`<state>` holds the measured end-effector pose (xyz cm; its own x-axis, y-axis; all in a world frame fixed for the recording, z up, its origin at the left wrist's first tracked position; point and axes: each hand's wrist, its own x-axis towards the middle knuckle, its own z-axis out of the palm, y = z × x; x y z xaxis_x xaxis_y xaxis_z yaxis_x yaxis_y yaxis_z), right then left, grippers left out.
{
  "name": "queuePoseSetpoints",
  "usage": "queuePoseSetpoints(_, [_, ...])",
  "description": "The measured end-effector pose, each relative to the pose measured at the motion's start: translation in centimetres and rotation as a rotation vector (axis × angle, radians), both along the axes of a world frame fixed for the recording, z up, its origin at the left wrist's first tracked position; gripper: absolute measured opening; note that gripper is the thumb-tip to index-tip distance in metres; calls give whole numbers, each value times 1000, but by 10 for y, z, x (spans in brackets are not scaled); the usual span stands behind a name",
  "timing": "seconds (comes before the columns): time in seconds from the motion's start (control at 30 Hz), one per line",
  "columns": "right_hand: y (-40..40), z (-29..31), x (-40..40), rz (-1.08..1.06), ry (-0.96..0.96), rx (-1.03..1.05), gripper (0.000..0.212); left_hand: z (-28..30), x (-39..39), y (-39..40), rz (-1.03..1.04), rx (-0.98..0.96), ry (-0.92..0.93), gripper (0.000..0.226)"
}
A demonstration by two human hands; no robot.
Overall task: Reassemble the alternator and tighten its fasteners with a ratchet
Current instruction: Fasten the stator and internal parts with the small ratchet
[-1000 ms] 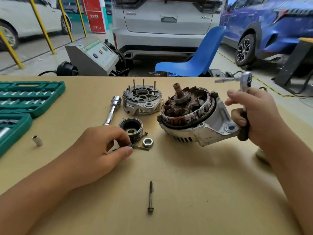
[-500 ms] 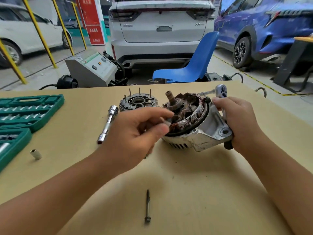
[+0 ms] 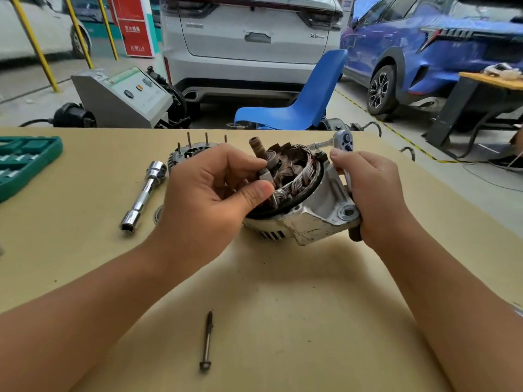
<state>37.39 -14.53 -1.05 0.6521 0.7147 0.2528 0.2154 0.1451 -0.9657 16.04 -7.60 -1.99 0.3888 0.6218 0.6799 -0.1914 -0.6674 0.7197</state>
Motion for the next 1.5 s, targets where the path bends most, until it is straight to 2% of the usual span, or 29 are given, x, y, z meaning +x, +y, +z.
queuePoseSetpoints(0.2, [-2,-1,-3,31,58,28,40,-4,0,-8,-24,91,-13,22])
queuePoseSetpoints(0.5, [-3,2,-4,38,75,20,35,-10,4,-13,9,195,90,15])
queuePoseSetpoints(0.73, [-5,4,-6,35,66,10,33,-9,3,-12,33,220,163,15])
queuePoseSetpoints(0.93, [-4,3,-5,39,62,13,35,-8,3,-13,62,199,153,17])
queuePoseSetpoints(1.1, [0,-1,-1,63,57,33,27,-9,2,-12,70,203,165,17])
queuePoseSetpoints(1.5, [4,-7,4,83,75,64,22,-10,0,-12,77,230,219,22])
